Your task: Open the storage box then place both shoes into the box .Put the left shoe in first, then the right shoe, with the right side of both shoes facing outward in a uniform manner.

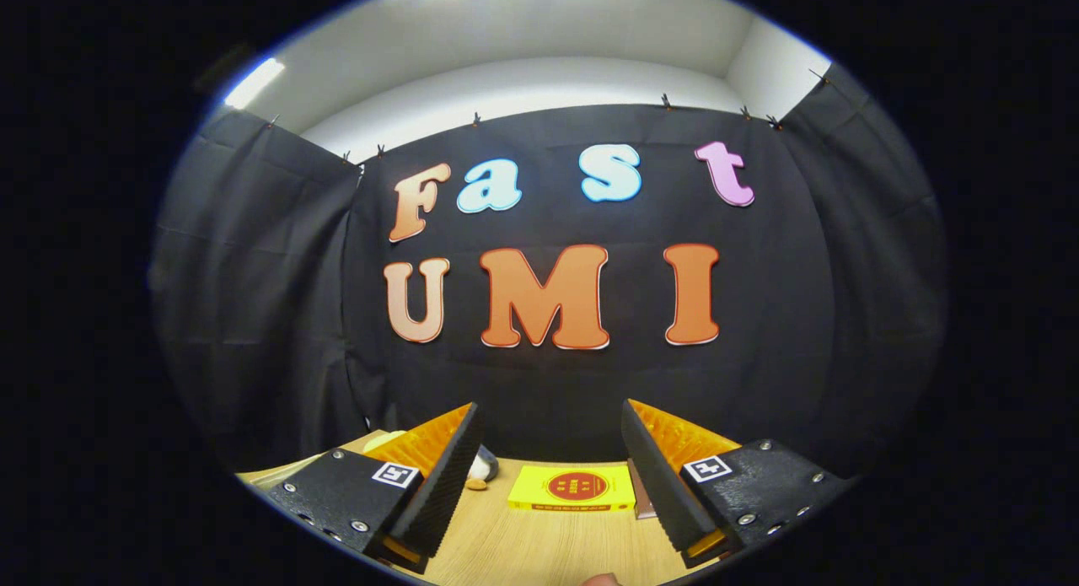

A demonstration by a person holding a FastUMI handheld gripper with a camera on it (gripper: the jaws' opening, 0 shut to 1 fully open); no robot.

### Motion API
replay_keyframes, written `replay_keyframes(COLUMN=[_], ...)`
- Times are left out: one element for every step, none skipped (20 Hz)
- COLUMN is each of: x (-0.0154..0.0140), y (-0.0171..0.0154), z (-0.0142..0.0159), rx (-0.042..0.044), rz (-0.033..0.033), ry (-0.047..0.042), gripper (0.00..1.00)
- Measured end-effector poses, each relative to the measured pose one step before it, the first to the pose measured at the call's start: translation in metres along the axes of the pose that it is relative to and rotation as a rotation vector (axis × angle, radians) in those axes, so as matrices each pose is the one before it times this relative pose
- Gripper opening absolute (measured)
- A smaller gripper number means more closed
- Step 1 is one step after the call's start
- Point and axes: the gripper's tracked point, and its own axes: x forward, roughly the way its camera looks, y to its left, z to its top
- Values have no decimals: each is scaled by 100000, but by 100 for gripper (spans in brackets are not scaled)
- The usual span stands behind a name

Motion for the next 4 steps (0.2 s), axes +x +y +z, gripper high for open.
replay_keyframes(x=[-114,-184,3,-122], y=[-26,-140,13,98], z=[-24,-24,90,133], rx=[-1229,-707,-316,-33], rz=[-631,-483,-457,-304], ry=[-669,-222,-78,-480], gripper=[98,98,98,98])
